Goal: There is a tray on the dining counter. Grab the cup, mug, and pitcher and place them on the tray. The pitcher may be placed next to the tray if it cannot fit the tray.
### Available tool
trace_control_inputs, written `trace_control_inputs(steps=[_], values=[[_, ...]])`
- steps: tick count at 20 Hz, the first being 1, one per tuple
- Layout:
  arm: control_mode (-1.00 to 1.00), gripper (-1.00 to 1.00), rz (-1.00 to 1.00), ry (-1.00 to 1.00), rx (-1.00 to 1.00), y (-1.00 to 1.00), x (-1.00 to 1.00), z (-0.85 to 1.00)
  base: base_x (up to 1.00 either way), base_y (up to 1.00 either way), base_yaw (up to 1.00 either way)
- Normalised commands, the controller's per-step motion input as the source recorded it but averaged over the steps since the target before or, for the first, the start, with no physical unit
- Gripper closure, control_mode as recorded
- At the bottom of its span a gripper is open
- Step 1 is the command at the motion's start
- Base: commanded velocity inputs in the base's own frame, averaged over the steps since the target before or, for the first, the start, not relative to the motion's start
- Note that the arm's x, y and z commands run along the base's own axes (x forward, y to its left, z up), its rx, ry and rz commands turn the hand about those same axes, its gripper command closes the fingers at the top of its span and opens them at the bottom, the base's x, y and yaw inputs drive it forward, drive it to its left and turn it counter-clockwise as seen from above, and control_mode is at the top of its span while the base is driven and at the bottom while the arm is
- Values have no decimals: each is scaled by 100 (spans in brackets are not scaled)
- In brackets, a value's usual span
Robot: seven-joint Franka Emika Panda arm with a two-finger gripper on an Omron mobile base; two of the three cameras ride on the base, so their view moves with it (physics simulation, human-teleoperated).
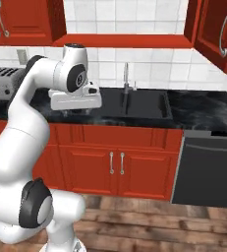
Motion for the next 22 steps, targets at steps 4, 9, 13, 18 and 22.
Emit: trace_control_inputs(steps=[4, 9, 13, 18, 22], values=[[100, -100, 0, 0, 0, 0, 0, 0, 36, -100, 12], [100, -100, 0, 0, 0, 0, 0, 0, 32, -100, 10], [100, -100, 0, 0, 0, 0, 0, 0, 31, -100, 8], [100, -100, 0, 0, 0, 0, 0, 0, 36, -100, 7], [100, -100, 0, 0, 0, 0, 0, 0, 42, -100, 7]])
